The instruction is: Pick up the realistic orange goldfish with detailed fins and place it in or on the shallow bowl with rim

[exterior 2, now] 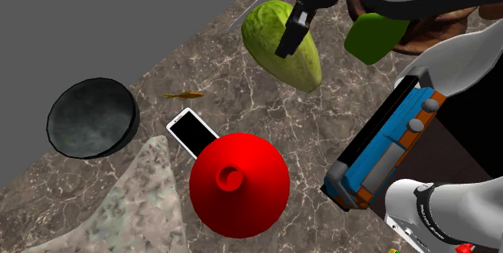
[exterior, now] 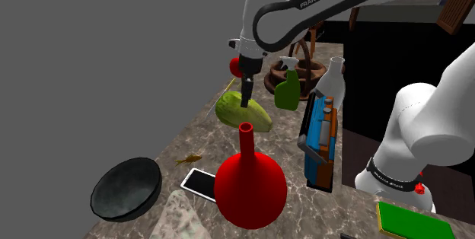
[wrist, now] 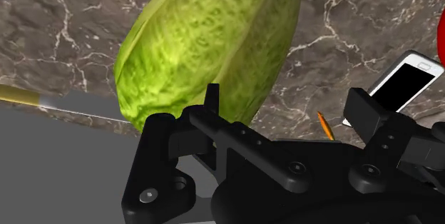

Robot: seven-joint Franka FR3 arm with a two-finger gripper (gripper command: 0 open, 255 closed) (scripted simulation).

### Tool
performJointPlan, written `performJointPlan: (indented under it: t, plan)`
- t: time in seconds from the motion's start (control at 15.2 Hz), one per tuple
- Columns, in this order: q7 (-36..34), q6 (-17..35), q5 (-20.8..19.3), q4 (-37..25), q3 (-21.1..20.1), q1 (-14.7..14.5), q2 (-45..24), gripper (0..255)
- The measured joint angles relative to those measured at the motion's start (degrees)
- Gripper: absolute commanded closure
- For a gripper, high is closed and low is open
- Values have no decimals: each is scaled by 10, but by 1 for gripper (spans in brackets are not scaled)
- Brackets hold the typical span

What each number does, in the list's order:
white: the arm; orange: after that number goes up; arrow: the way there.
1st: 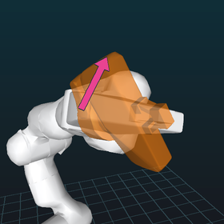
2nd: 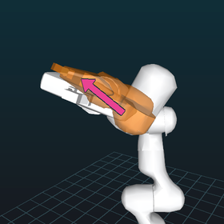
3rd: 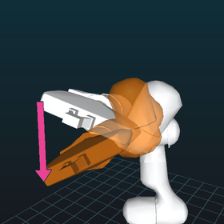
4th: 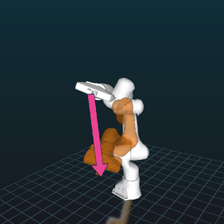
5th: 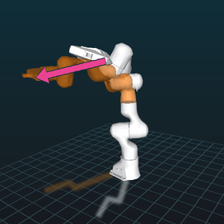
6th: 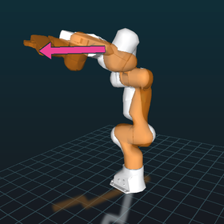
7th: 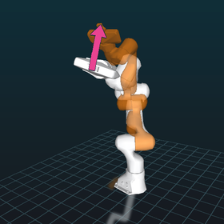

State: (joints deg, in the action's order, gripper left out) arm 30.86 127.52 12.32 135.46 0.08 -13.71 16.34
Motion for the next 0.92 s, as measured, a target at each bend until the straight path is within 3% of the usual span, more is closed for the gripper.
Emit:
performJointPlan:
  t: [0.92]
  plan:
    - [181,106,95,-147,-50,-80,-226,0]
